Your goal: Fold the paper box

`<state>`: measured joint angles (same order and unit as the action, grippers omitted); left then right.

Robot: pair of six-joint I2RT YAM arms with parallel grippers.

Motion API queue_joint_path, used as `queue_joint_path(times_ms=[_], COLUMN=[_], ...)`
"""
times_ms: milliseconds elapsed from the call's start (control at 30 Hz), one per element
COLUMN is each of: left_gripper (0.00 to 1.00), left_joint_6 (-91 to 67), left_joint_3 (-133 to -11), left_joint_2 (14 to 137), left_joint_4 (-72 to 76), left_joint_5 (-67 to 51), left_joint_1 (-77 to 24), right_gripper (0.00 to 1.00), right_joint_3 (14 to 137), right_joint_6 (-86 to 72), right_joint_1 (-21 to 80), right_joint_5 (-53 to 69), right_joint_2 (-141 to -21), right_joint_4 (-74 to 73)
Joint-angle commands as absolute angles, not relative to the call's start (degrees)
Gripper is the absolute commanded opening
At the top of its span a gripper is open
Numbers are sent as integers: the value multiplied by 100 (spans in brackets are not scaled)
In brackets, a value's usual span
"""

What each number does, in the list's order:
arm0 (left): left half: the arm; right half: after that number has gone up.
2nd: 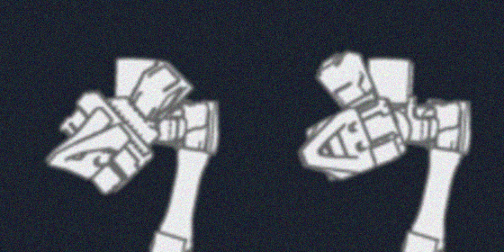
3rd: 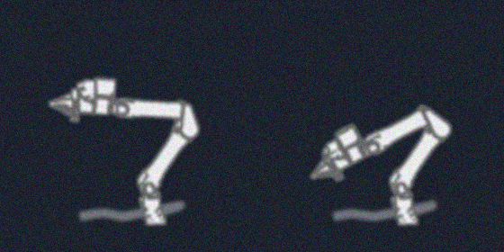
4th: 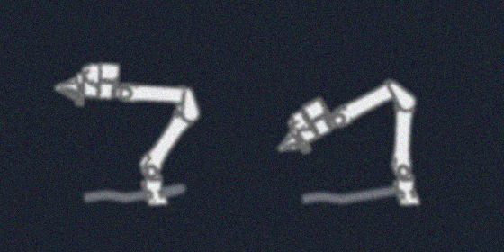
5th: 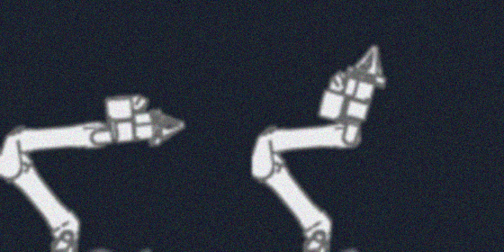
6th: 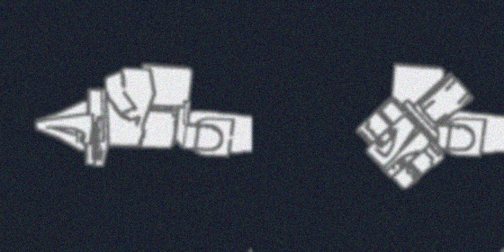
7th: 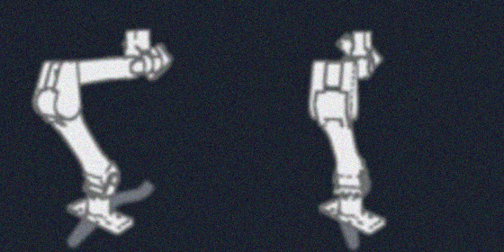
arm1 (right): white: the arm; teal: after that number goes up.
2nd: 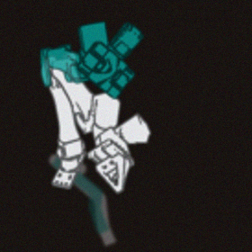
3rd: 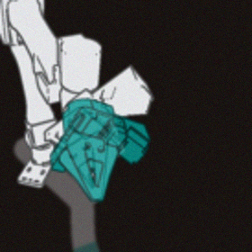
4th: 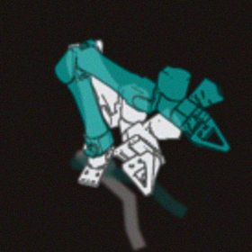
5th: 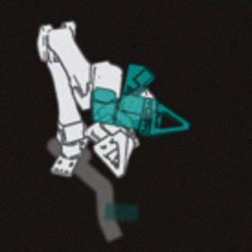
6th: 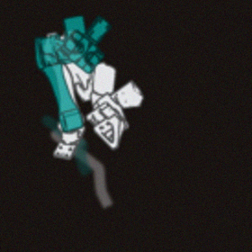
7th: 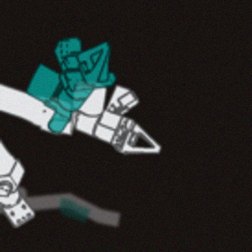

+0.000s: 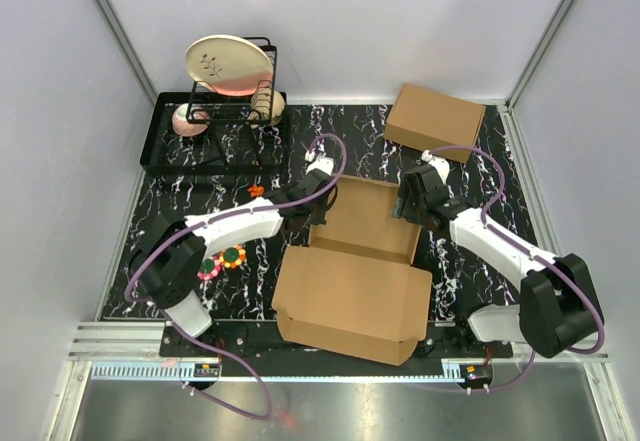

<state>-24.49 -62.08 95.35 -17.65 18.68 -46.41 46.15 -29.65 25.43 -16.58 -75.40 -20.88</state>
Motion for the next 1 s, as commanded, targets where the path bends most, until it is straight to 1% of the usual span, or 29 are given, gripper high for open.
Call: queue_joint_path(times_ms=[0,67,100,133,167,267,367,533,733,967], left_gripper=[0,0,0,0,0,0,0,0,0,0], left_joint_6=[-2417,-2513,-2548,-2636,-2672,-2847,-3058,-3252,-3033,-2655], left_joint_3=[-5767,-5433,-5319,-5152,-5081,-4817,-4737,-4527,-3780,-3182], left_joint_2=[9019,8904,8851,8807,8781,8789,8894,9070,9237,9466], left_joint_4=[-1136,-915,-714,-642,-572,-203,-18,675,2371,3917], left_joint_5=[2170,2424,2513,2601,2776,3084,3295,3682,4236,4526], left_joint_1=[-4693,-4711,-4711,-4711,-4711,-4711,-4711,-4728,-4860,-4983], right_gripper=[70,78,85,87,89,93,98,98,97,97], right_joint_3=[4606,4483,4439,4395,4342,4560,4938,5325,5546,5528], right_joint_6=[-2936,-2883,-2865,-2857,-2839,-2839,-2865,-3216,-3366,-3200], right_joint_1=[2531,2531,2531,2531,2531,2531,2531,2531,2435,2215], right_joint_5=[-1600,-1416,-1337,-1101,-968,-502,-62,185,-412,-641], right_joint_2=[-7225,-6910,-6778,-6628,-6331,-5995,-5933,-5845,-6082,-6179], right_joint_4=[-1776,-1662,-1513,-1399,-1319,-1266,-1432,-1529,-1828,-1846])
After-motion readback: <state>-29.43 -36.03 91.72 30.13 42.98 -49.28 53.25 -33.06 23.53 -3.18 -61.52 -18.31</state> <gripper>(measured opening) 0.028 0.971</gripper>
